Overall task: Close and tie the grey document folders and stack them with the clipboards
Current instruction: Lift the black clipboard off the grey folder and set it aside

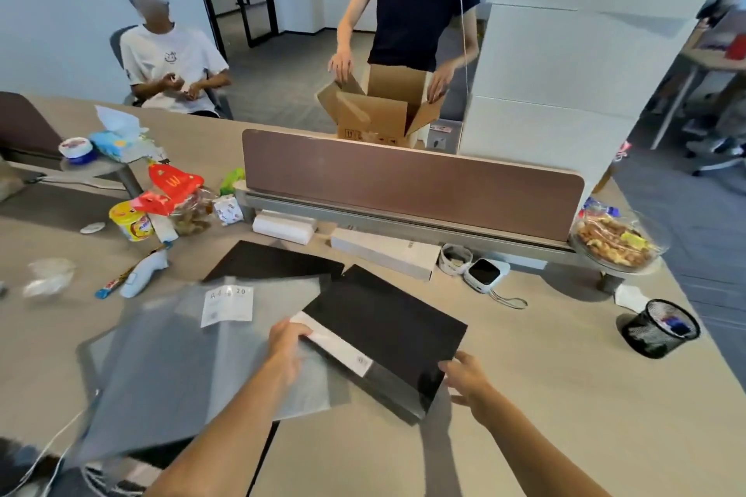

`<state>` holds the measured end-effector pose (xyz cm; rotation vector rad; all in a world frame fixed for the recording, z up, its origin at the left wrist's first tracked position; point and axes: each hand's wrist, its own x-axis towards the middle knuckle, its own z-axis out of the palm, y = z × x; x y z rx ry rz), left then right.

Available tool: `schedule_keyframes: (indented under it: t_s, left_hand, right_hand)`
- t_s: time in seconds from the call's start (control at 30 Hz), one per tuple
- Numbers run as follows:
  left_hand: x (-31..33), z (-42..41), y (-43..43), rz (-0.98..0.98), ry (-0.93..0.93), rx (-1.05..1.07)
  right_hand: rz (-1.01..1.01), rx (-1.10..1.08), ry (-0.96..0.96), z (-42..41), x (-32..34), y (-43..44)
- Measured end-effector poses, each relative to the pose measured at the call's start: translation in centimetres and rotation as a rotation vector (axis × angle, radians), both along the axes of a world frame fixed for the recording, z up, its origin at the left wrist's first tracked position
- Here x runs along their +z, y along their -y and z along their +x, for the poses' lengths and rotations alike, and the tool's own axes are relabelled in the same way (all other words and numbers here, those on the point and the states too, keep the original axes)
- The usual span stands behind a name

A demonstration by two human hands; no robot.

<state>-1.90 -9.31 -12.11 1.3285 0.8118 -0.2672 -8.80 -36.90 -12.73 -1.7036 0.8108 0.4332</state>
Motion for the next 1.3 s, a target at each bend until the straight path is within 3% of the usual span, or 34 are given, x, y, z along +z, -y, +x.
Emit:
schedule_keyframes:
  t_s: [0.27, 0.43, 0.5, 0.73, 0.87, 1.1, 1.3]
  left_hand:
    - [-4.9, -1.2, 2.4, -0.049, -0.213, -0.259]
    - [-6.7, -0.3, 4.7, -0.199, -0.273, -0.216]
    - [-6.7, 0.1, 5.4, -0.150, -0.282, -0.197]
    - [-6.8, 3.4, 4.5, -0.009, -0.094, -0.320]
    - [-5.5, 6.0, 1.5, -0.242, -0.016, -0.427]
    - [-3.2, 7.4, 1.7, -0.295, 0.088, -0.790]
    - [-4.3, 5.7, 8.9, -0.106, 0.152, -0.949]
  right_hand:
    - [-0.072, 0.087, -0.052, 0.7, -1.2, -2.0]
    - [-0.195, 0.190, -0.103, -0.2, -3.3, -4.5]
    - [-0.210, 0.164, -0.110, -0.2, -3.2, -5.2]
    - [-0.279, -0.020, -0.072, 0.5, -0.8, -4.4]
    - [-0.380, -0.145, -0.001, 0.5, 1.1, -3.3]
    - [-0.320, -0.314, 0.014, -2.1, 0.3, -1.3]
    - [-0.304, -0.482, 0.129, -4.4, -0.6, 1.8]
